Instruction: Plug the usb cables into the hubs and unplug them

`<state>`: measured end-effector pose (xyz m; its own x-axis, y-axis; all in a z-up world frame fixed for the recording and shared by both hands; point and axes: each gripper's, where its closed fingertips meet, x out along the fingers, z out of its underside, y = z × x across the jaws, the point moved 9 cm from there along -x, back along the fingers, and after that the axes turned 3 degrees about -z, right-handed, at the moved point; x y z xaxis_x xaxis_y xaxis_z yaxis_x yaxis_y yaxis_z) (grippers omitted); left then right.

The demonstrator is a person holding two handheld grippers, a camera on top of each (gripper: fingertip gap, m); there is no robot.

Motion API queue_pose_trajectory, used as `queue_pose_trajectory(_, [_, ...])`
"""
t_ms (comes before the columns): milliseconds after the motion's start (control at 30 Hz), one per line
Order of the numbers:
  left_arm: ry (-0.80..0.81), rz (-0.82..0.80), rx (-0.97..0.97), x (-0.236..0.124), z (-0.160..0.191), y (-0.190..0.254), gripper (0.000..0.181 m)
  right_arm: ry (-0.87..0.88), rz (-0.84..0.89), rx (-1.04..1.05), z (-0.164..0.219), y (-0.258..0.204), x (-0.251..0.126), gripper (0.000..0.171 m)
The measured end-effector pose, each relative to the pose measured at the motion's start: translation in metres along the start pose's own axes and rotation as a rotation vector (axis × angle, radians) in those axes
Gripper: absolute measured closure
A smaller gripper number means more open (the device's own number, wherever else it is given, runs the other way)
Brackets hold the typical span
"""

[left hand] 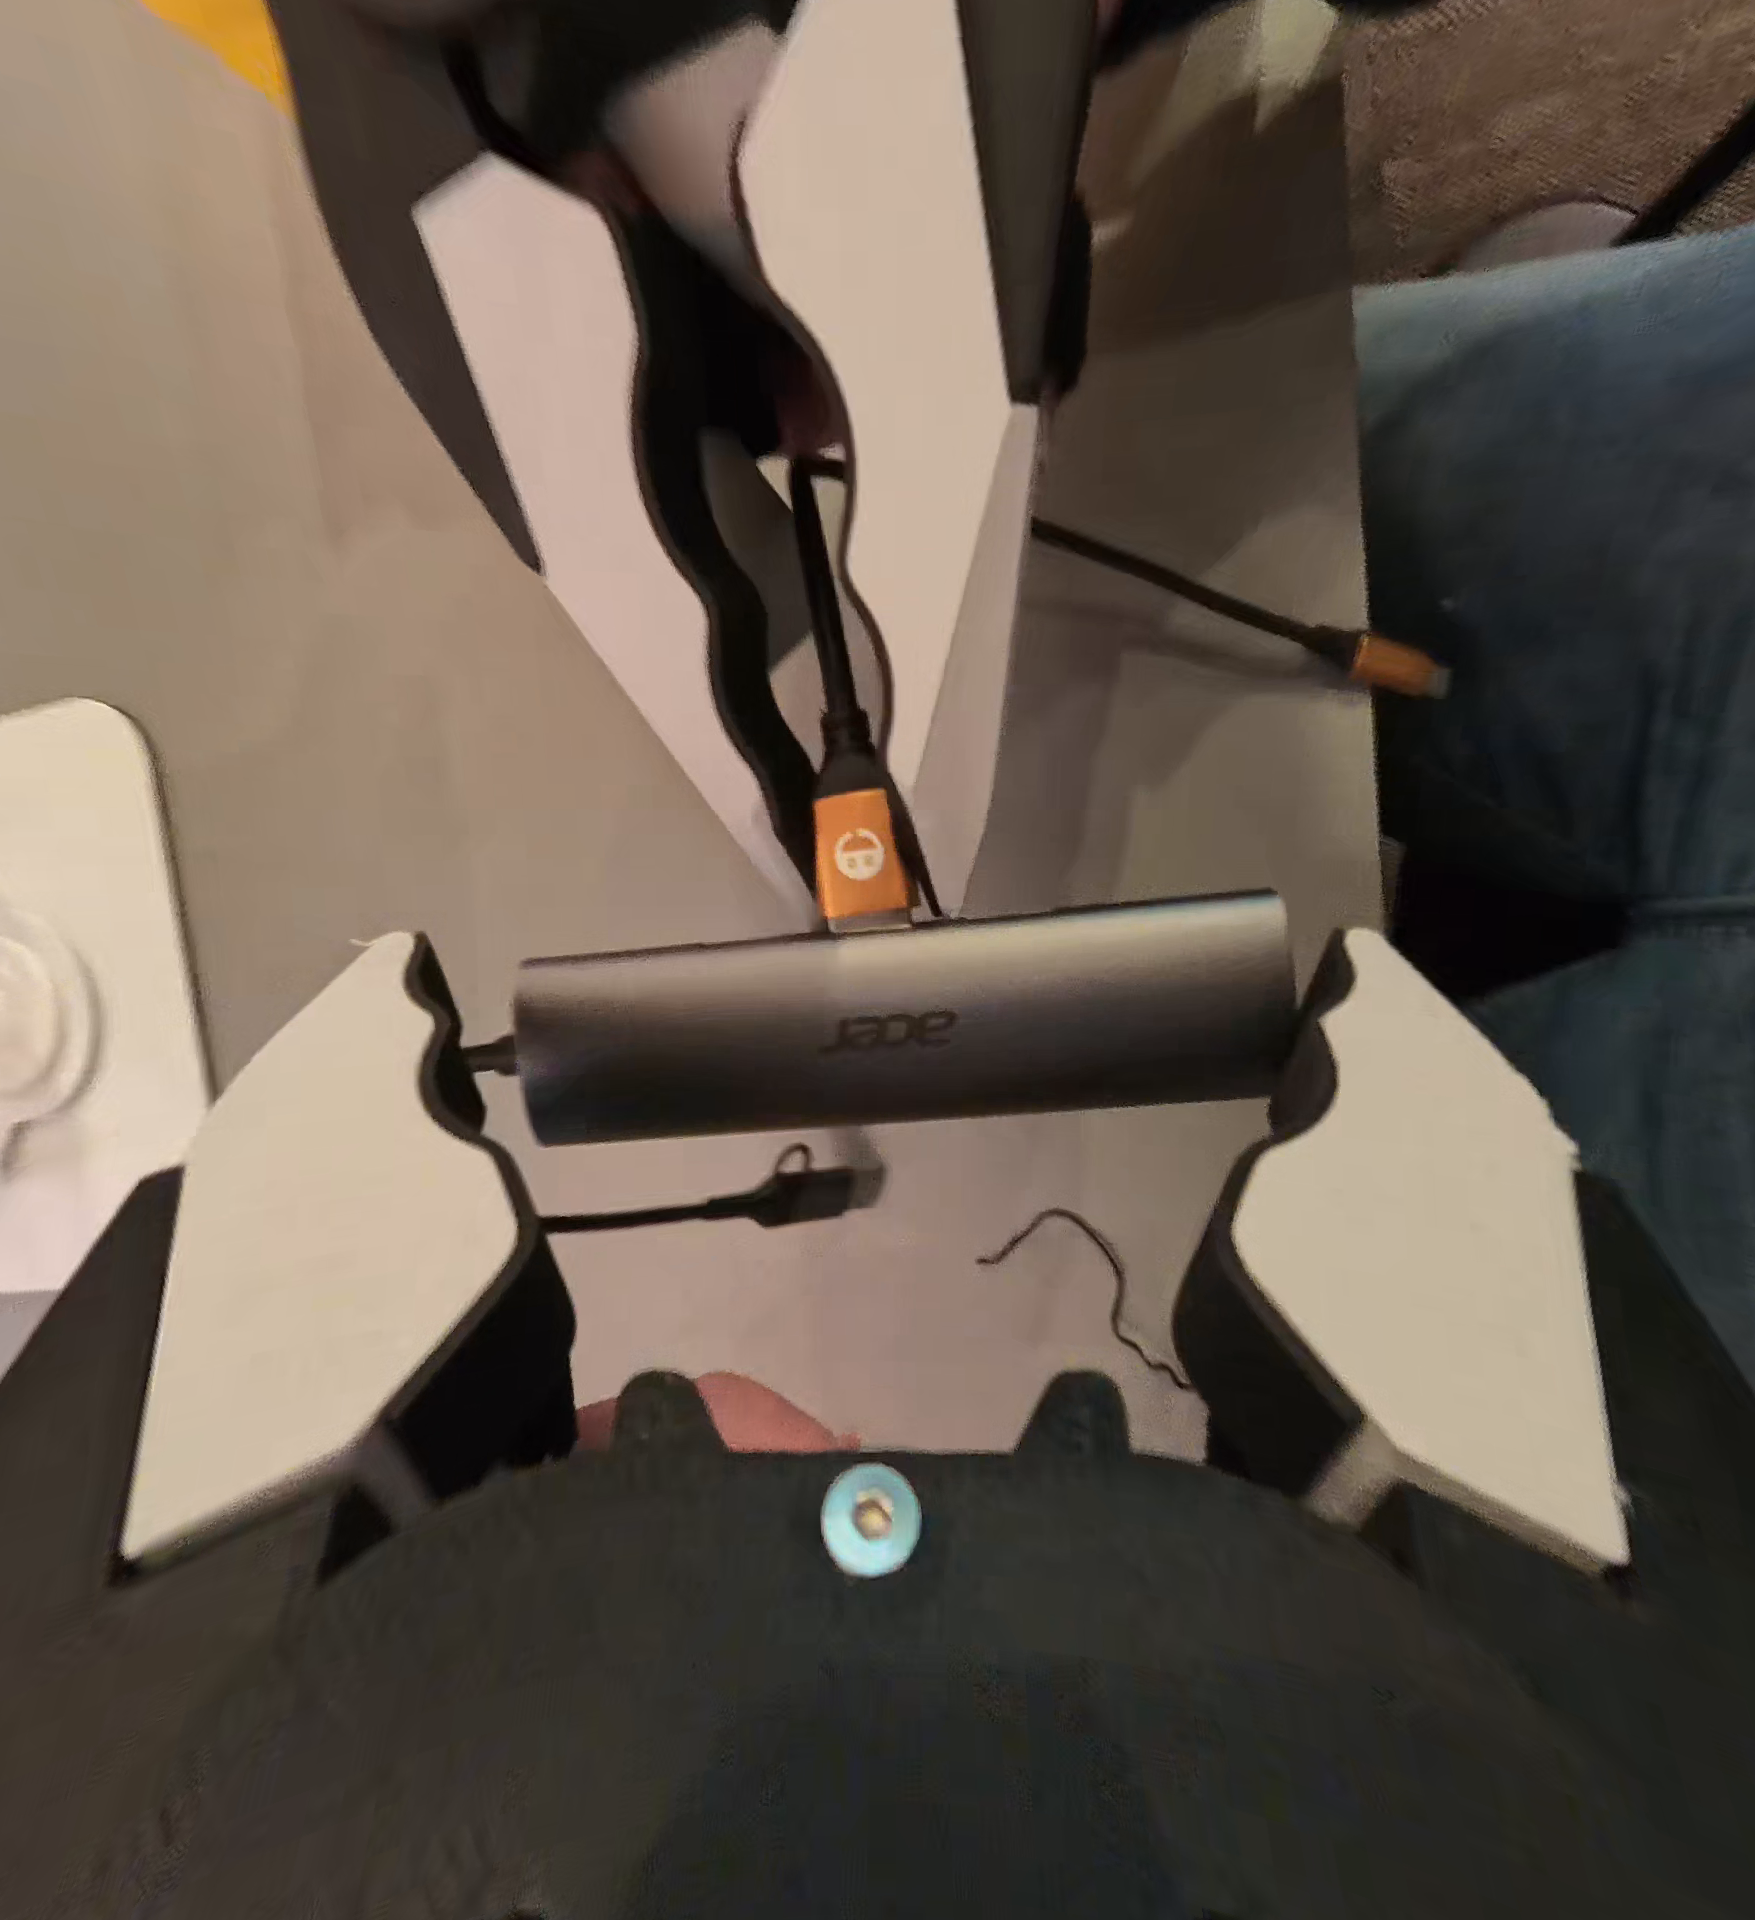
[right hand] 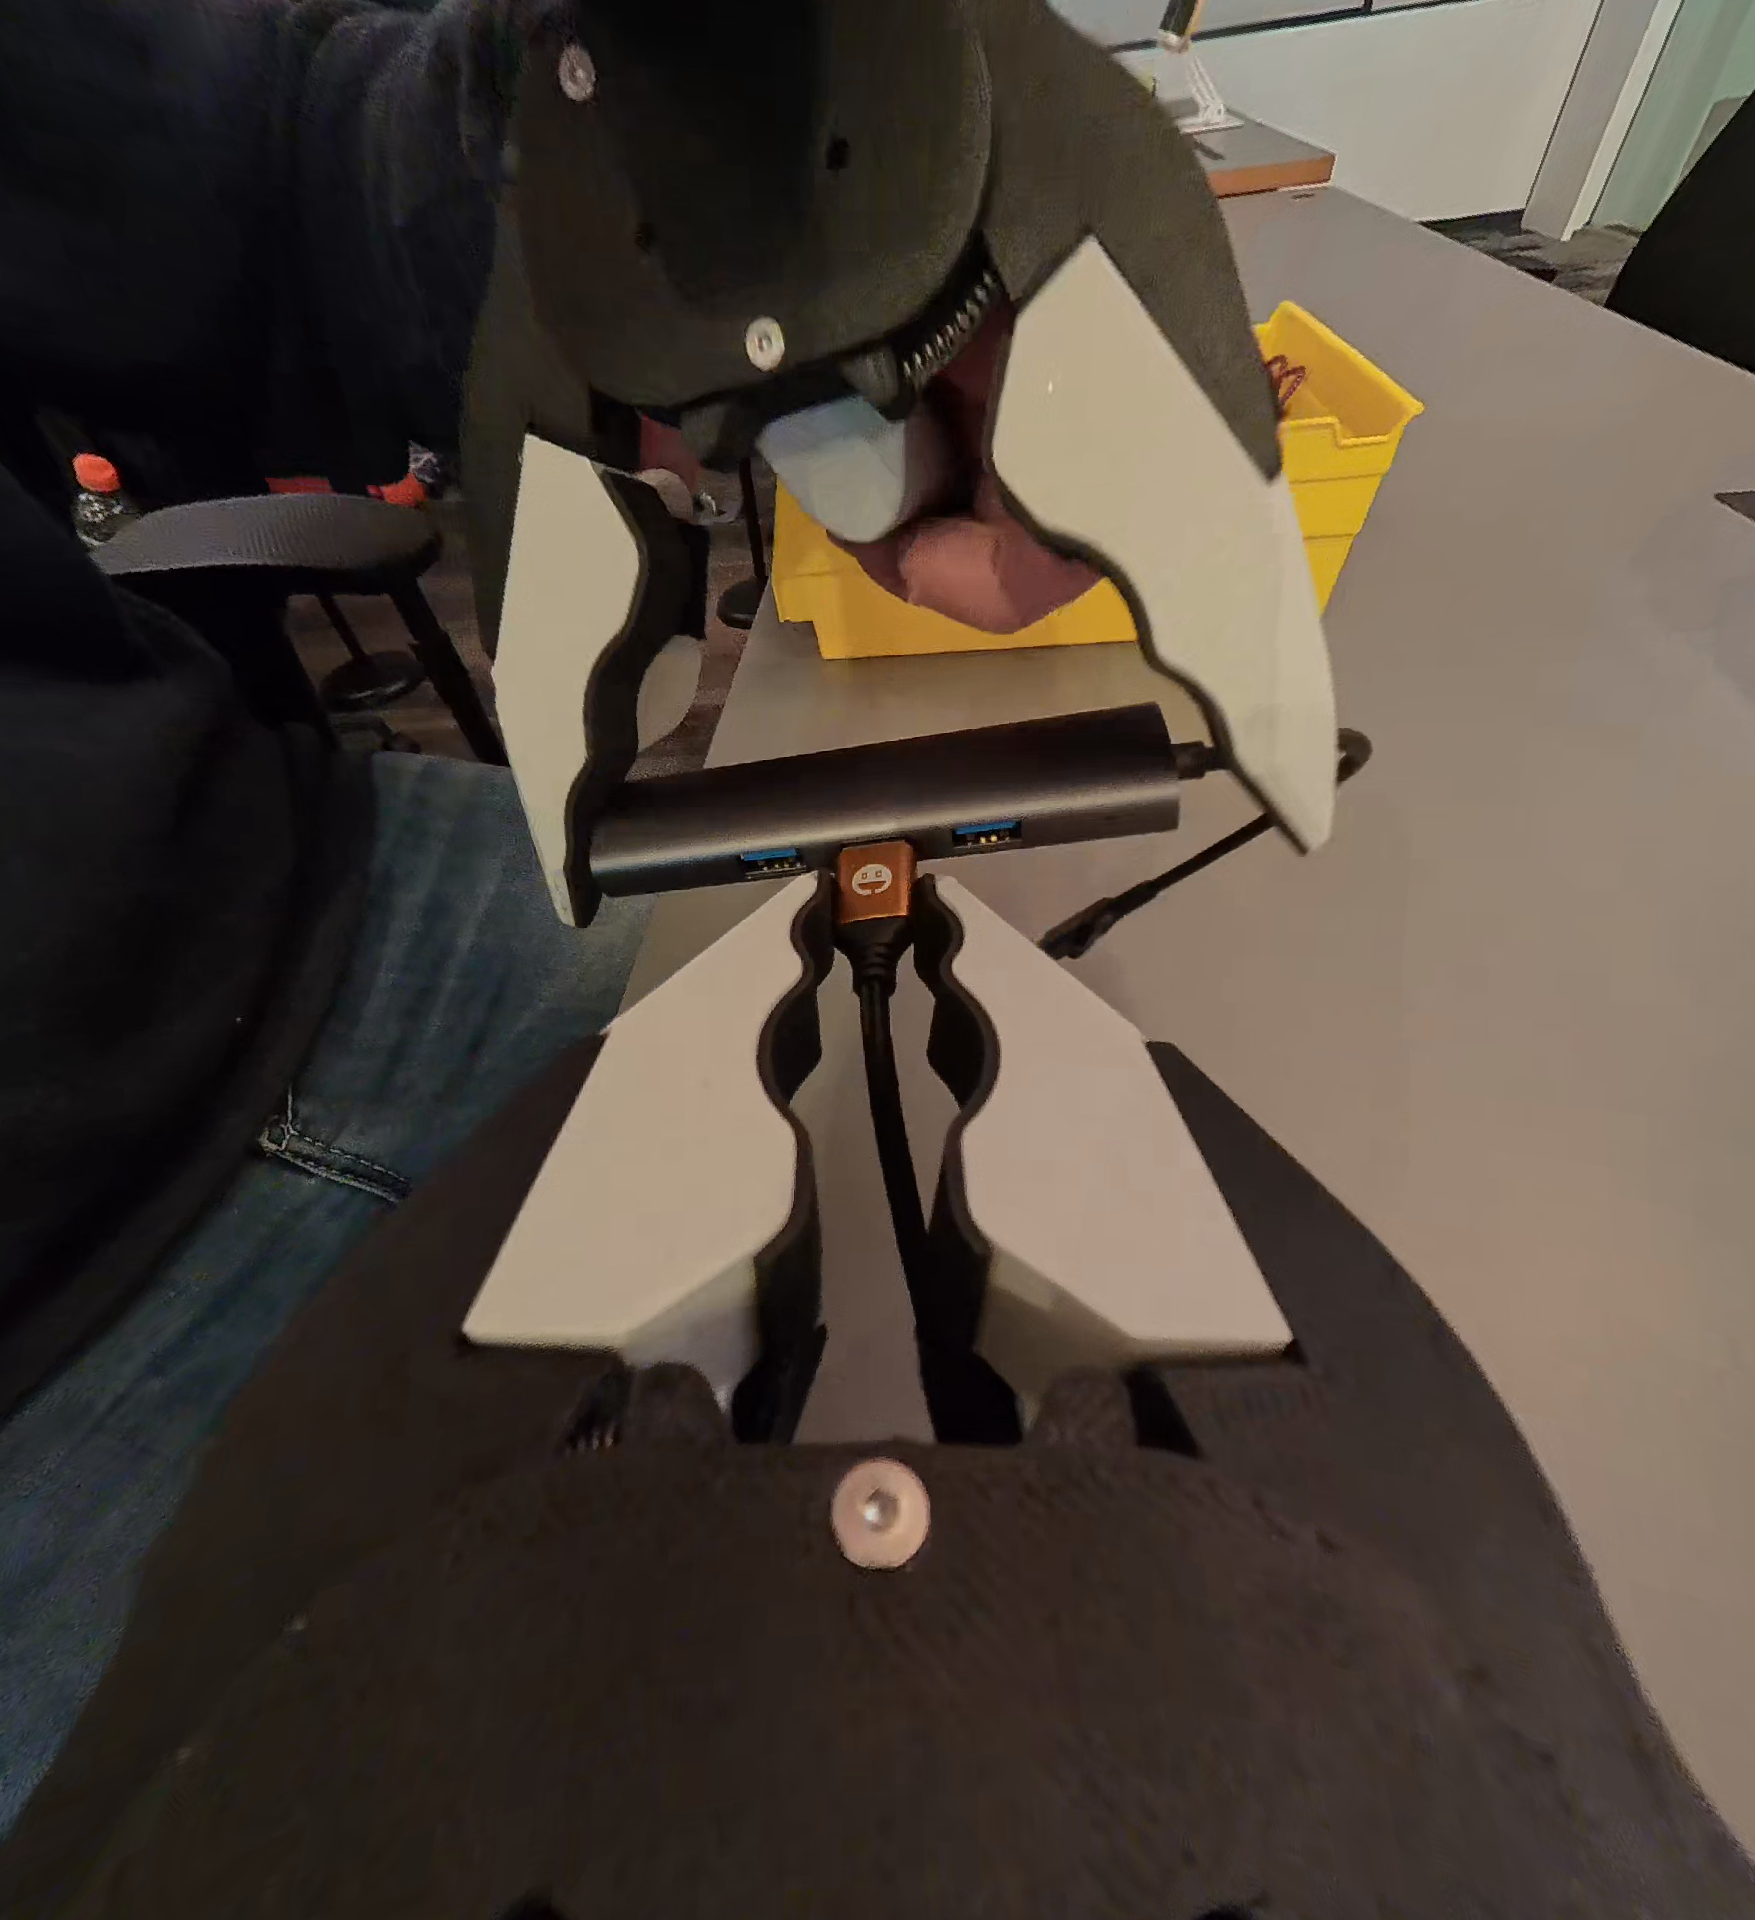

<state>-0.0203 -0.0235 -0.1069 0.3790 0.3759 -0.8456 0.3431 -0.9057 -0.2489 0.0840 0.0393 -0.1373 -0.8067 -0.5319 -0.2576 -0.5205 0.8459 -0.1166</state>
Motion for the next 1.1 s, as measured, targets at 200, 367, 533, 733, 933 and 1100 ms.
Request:
queue_pose_trajectory(200, [-0.025, 0.021, -0.024, 0.006, 0.001, 0.000, 0.039, 0.001, 0.015, 0.033, 0.001, 0.001, -0.002, 0.159])
queue_pose_trajectory(367, [-0.047, 0.022, -0.030, 0.011, 0.002, -0.003, 0.039, -0.020, 0.043, 0.056, 0.004, 0.004, -0.002, 0.159])
queue_pose_trajectory(533, [-0.043, 0.095, -0.047, 0.013, 0.004, -0.009, 0.041, -0.018, 0.065, 0.026, 0.006, 0.004, -0.002, 0.159])
queue_pose_trajectory(733, [0.081, 0.219, -0.187, 0.005, 0.004, -0.024, 0.042, 0.067, 0.156, -0.062, 0.002, 0.005, -0.005, 0.156])
queue_pose_trajectory(933, [0.254, 0.264, -0.291, -0.005, 0.003, -0.032, 0.042, 0.276, 0.138, -0.039, 0.004, 0.007, -0.010, 0.156])
queue_pose_trajectory(1100, [0.299, 0.271, -0.318, -0.001, 0.008, -0.029, 0.043, 0.374, 0.091, 0.015, 0.008, 0.009, -0.010, 0.157])
